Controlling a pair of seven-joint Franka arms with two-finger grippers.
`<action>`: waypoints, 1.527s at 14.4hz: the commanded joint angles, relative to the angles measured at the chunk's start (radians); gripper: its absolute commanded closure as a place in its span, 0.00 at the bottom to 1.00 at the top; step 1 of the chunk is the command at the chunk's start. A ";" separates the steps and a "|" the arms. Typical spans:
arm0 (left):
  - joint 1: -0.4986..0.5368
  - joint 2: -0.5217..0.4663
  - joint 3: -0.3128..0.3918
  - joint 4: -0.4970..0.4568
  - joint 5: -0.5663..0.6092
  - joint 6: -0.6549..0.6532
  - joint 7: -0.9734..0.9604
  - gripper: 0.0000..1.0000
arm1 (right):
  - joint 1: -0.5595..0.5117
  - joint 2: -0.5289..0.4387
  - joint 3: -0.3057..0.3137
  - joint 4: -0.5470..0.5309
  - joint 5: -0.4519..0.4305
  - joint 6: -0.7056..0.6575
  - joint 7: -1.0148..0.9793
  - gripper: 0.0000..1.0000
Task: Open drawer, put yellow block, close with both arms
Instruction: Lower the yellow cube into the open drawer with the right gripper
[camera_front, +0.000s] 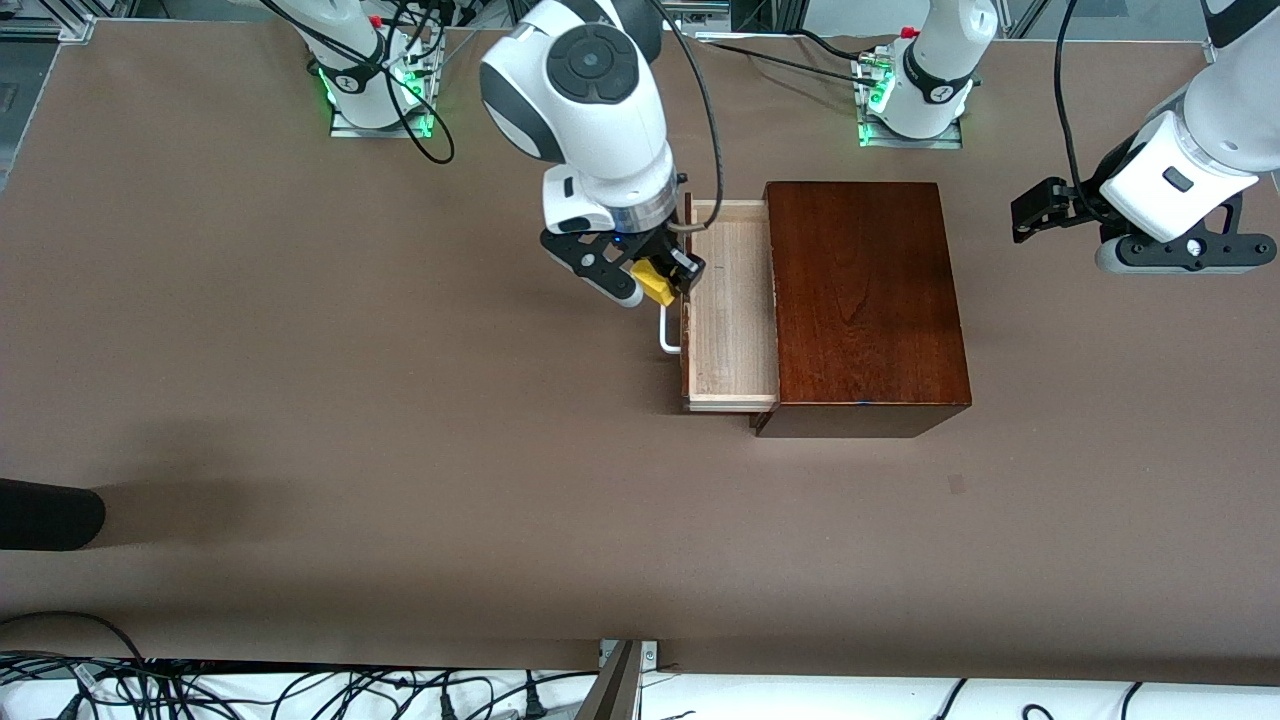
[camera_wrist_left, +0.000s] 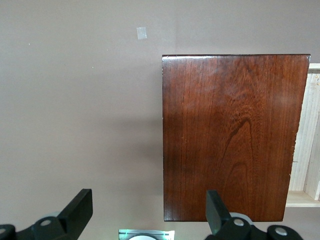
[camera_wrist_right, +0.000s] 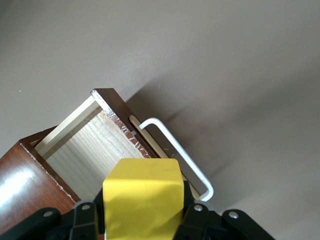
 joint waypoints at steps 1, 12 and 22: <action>0.001 0.014 0.000 0.026 -0.022 -0.002 0.004 0.00 | 0.056 0.037 -0.008 0.051 -0.078 -0.021 0.126 1.00; 0.009 0.020 0.001 0.028 -0.024 0.001 0.002 0.00 | 0.197 0.183 -0.065 0.152 -0.120 0.037 0.465 1.00; 0.007 0.020 0.000 0.028 -0.024 0.001 0.002 0.00 | 0.241 0.266 -0.110 0.157 -0.121 0.138 0.546 1.00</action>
